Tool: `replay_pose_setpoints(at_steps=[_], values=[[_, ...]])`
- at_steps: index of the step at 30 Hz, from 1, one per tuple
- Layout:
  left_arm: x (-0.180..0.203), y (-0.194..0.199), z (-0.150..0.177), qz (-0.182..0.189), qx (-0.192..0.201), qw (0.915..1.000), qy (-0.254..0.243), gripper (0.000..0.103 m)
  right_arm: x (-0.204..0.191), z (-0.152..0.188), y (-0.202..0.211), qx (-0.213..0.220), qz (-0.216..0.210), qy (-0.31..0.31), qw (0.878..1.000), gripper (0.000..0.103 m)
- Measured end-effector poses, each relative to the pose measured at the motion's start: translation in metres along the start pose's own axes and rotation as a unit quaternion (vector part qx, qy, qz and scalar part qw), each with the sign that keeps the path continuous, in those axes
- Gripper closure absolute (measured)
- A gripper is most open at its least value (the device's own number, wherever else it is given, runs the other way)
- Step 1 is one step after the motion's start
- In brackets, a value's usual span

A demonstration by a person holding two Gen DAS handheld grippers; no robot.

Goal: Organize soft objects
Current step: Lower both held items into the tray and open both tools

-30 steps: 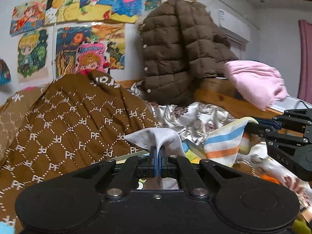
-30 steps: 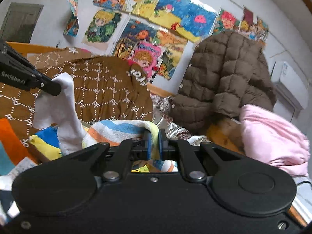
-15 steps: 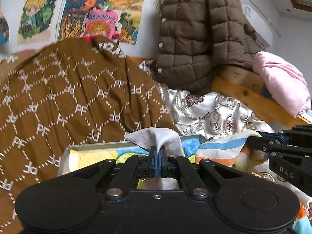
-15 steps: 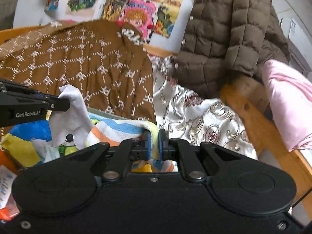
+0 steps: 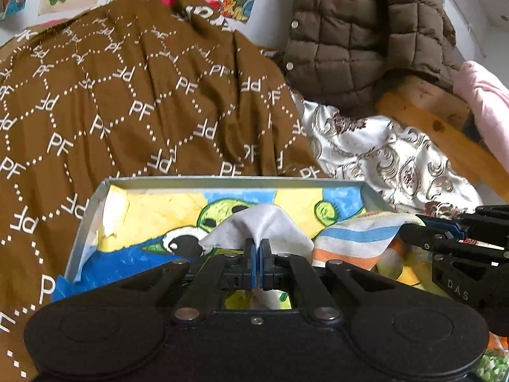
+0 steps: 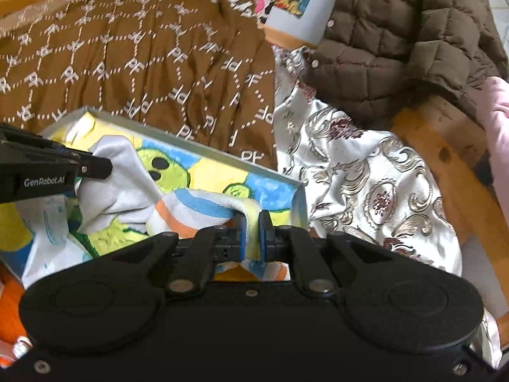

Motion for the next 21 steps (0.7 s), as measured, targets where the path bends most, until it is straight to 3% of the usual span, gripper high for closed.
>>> replay_pose_setpoints(at_steps=[10,15,21], values=[[-0.006,-0.014,0.009,-0.003,-0.039,0.9992,0.009,0.102,-0.016,0.013,-0.027,-0.028,0.001,0.005,1.000,0.099],[-0.003,-0.013,0.009,-0.002,-0.049,0.9988,0.005,0.100,-0.010,0.017,-0.025,-0.034,0.002,-0.001,0.999,0.094],[0.006,-0.008,0.008,-0.003,-0.065,0.9978,-0.009,0.087,0.000,0.014,-0.009,-0.035,0.002,-0.012,0.999,0.081]])
Point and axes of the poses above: each gripper's, at about its wrist camera, not at the fingertips, and y roughly against the way its jaws point, x to its right, z to its underside, the point moved 4 cm from there along -y, roughly the way its jaws point, and after that the axes turned 5 degrees about z, right-handed, at the moved point
